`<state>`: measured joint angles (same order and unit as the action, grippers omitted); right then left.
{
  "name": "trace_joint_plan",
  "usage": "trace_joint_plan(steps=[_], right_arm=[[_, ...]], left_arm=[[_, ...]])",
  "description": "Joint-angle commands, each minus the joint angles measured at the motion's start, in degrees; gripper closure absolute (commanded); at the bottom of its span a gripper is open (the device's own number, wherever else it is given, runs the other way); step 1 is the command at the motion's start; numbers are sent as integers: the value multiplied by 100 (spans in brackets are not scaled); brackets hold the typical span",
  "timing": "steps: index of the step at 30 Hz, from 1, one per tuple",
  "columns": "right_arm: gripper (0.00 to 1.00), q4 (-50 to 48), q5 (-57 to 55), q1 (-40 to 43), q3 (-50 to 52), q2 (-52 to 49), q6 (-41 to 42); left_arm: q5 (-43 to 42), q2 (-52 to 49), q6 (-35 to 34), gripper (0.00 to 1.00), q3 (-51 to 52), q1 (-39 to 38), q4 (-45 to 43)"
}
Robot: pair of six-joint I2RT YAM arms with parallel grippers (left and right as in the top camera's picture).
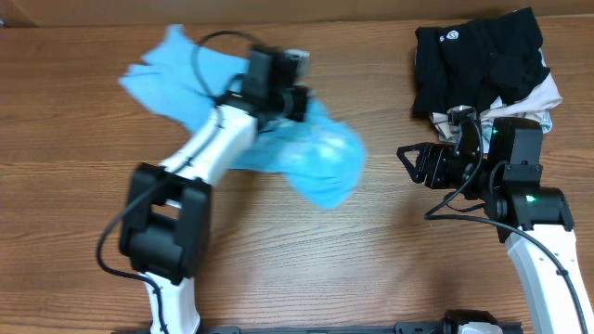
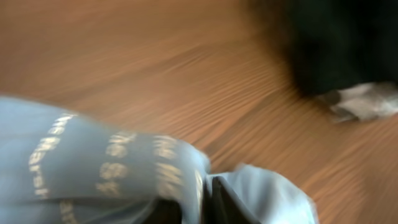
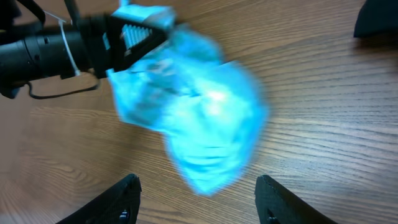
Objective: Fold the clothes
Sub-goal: 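Drag the blue T-shirt rightward toward the right gripper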
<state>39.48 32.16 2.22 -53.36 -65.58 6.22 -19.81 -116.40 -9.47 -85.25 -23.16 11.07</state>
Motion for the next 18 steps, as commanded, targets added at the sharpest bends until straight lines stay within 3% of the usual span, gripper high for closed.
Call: trace_joint_plan(steps=[1, 3, 4, 8, 18], right_arm=[[37, -57, -15, -35, -144, -9, 7], [37, -57, -17, -35, -144, -9, 4], [37, -55, -15, -35, -144, -9, 7], [37, 9, -17, -35, -144, -13, 4], [39, 376, -575, -142, -136, -675, 881]], left_arm=[[170, -50, -140, 46, -120, -608, -798], [501, -50, -131, 7, -146, -756, -1099], [651, -50, -131, 0, -195, -782, -1137], [824, -46, -129, 0, -562, -640, -734], [844, -42, 468, 0, -1585, 664, 2424]])
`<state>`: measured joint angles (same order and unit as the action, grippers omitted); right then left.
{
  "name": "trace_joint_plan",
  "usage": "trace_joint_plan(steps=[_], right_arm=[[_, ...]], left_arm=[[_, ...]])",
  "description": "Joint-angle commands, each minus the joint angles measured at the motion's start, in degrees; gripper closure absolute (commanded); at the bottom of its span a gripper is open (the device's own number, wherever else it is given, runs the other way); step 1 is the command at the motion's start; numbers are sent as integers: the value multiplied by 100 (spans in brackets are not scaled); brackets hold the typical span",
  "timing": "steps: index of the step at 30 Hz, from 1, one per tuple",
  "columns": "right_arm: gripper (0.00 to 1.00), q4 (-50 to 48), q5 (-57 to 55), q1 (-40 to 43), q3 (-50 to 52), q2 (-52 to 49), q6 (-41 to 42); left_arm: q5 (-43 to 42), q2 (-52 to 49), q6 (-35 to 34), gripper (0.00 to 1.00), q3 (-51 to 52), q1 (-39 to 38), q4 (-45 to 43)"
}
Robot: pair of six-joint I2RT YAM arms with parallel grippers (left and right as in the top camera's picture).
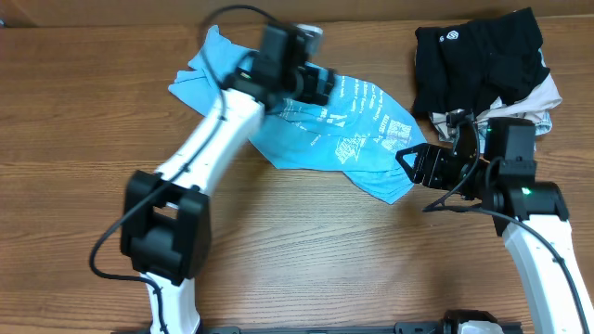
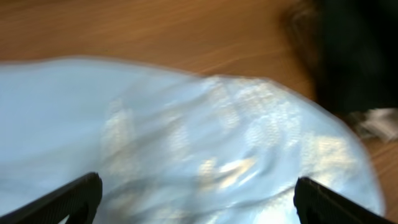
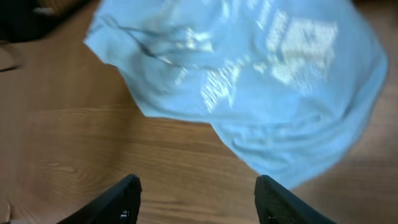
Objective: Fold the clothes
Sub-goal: 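Drag the blue T-shirt rightward toward the right gripper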
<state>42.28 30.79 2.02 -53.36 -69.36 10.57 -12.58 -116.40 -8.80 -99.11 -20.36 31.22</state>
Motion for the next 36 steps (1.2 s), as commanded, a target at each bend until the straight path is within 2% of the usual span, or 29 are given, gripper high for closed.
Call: trace_joint_plan(steps=[1, 7, 14, 20, 27, 31, 36], right_arm=[[39, 164, -608, -186, -136, -437, 551], [41, 216, -1283, -592, -136, -1117, 1130], [41, 205, -1366, -809, -136, -1574, 1222], [41, 216, -1388, -809, -136, -1617, 1222], [41, 247, -1381, -809, -136, -1617, 1224], [41, 234, -1384, -809, -136, -1617, 1222], [41, 221, -1384, -809, -136, -1617, 1222]], left_arm=[[118, -42, 442, 0, -199, 518, 588], [352, -44, 452, 0, -199, 1333, 1488], [1086, -50, 450, 0, -127, 1886, 1394], [1174, -52, 400, 0, 184, 2111, 472], [1169, -254, -162, 5, 828, 2131, -1119], [1080, -811, -332, 5, 831, 2122, -1711], [997, -1272, -527, 8, 831, 2107, -2028]])
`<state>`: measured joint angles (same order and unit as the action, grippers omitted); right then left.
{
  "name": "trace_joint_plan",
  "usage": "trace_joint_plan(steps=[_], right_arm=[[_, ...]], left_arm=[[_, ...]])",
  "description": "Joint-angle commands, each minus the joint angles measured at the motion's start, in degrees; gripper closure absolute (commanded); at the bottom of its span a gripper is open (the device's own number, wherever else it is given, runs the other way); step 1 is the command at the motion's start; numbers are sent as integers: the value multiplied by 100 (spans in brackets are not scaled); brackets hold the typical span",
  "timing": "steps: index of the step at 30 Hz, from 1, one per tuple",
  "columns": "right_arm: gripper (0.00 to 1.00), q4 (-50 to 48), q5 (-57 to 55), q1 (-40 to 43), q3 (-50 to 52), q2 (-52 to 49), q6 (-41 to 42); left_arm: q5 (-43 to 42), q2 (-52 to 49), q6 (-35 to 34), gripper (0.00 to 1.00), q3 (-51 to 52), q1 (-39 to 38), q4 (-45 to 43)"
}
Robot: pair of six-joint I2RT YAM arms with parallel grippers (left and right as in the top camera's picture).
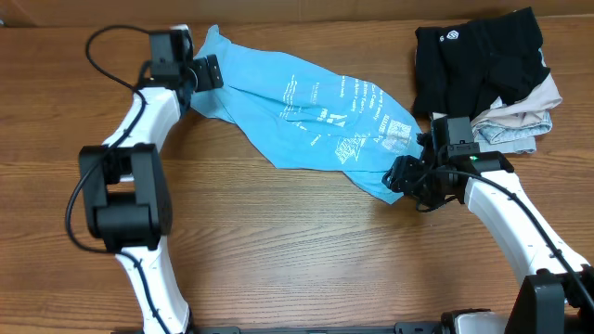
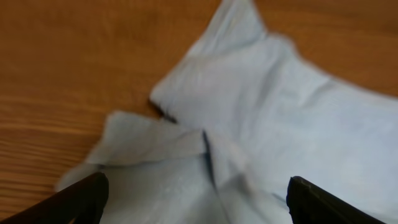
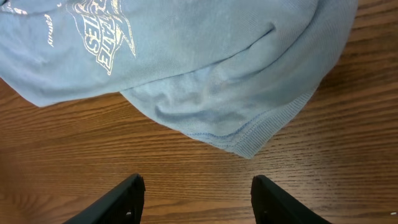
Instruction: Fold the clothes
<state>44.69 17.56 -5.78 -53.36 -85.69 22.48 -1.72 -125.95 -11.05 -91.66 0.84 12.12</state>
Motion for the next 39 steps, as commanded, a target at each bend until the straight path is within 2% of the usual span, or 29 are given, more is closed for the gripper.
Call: trace_joint_plan(steps=[1, 12, 17, 23, 25, 34, 36, 39], right_arm=[[41, -22, -61, -28, -136, 15, 31], [41, -83, -61, -28, -136, 15, 31], [41, -87, -63, -28, -136, 15, 28], [40, -197, -63, -28, -136, 15, 28], [41, -238, -63, -28, -136, 15, 28], [40, -260, -63, -28, -136, 15, 28], [41, -260, -63, -28, -136, 15, 28], [41, -260, -63, -26, -136, 15, 28]], left_arm=[[-92, -391, -356, 9, 85, -13, -149], [-166, -640, -485, 20, 85, -13, -664], [-479, -638, -490, 25, 85, -13, -1067], [-586, -638, -577, 31, 79, -24, -1064], [-669, -616, -575, 34, 59, -28, -981], [-555, -442, -520, 34, -887, -46, 706], [-525, -442, -485, 40, -1003, -44, 872], [-505, -442, -476, 59, -1029, -44, 881]])
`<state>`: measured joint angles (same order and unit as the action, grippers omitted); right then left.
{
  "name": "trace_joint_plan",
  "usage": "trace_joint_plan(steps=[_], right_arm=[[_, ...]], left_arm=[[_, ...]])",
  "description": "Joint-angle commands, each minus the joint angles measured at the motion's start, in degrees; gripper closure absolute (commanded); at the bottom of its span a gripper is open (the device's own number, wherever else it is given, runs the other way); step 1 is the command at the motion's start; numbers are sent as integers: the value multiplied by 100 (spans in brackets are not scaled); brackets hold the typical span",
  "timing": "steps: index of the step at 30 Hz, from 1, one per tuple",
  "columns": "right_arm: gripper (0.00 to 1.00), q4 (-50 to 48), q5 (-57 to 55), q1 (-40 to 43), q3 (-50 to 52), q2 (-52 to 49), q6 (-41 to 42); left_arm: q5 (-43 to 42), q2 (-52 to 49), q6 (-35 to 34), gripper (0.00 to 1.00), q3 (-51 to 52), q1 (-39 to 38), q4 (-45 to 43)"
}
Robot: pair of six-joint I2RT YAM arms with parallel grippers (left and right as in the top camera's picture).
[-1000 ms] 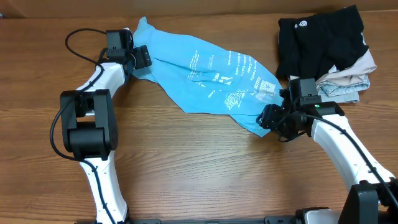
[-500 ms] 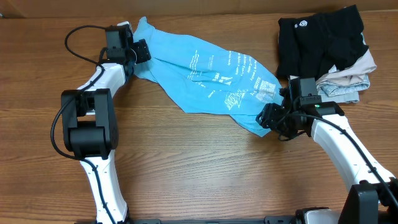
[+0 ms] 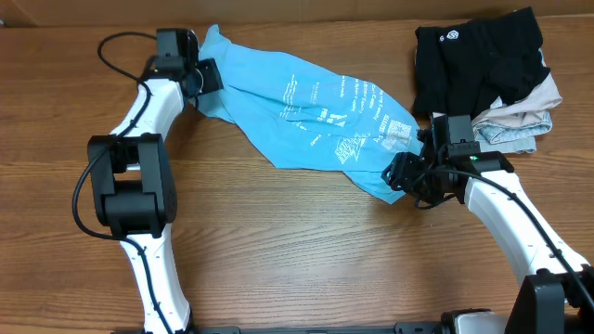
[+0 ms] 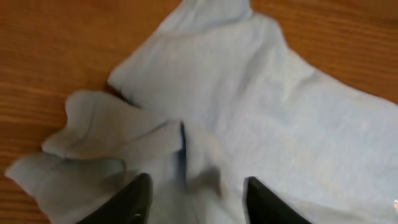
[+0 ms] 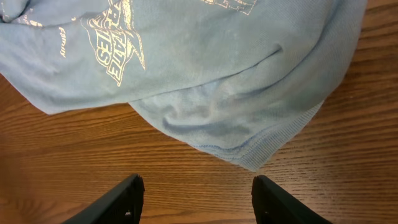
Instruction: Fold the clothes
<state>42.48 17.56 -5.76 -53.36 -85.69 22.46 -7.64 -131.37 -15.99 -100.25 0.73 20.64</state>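
A light blue T-shirt (image 3: 306,102) with white print lies spread in a slanted band from the back left of the table toward the middle right. My left gripper (image 3: 206,76) is at its left end. In the left wrist view the left gripper (image 4: 196,202) is open, low over the crumpled sleeve folds (image 4: 118,143). My right gripper (image 3: 401,176) is at the shirt's lower right corner. In the right wrist view the right gripper (image 5: 199,202) is open over bare wood just short of the ribbed hem (image 5: 255,158).
A heap of black and pale clothes (image 3: 483,60) sits at the back right, close to my right arm. The wooden table (image 3: 278,250) stretches in front of the shirt. The table's far edge runs just behind the shirt.
My left gripper has shifted slightly right onto the crumpled sleeve, and its fingers stand closer together than before. The right gripper and the shirt have barely changed.
At first my left gripper held the blue shirt bunched up over the middle of the table. Then the shirt lay spread out with the left gripper open above it. Later the left gripper was at the shirt's left end and the right at its lower corner, as now.
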Motion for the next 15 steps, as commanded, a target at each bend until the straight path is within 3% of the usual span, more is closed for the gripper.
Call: trace_joint_plan(steps=[1, 6, 15], right_arm=[[41, -42, -63, -28, -136, 15, 31], [40, -57, -63, -28, -136, 15, 31], [41, -98, -61, -28, -136, 15, 31]], left_arm=[[122, 98, 15, 63, -170, -33, 13], [291, 52, 13, 67, -170, -52, -114], [402, -247, 11, 63, -170, -160, -584]])
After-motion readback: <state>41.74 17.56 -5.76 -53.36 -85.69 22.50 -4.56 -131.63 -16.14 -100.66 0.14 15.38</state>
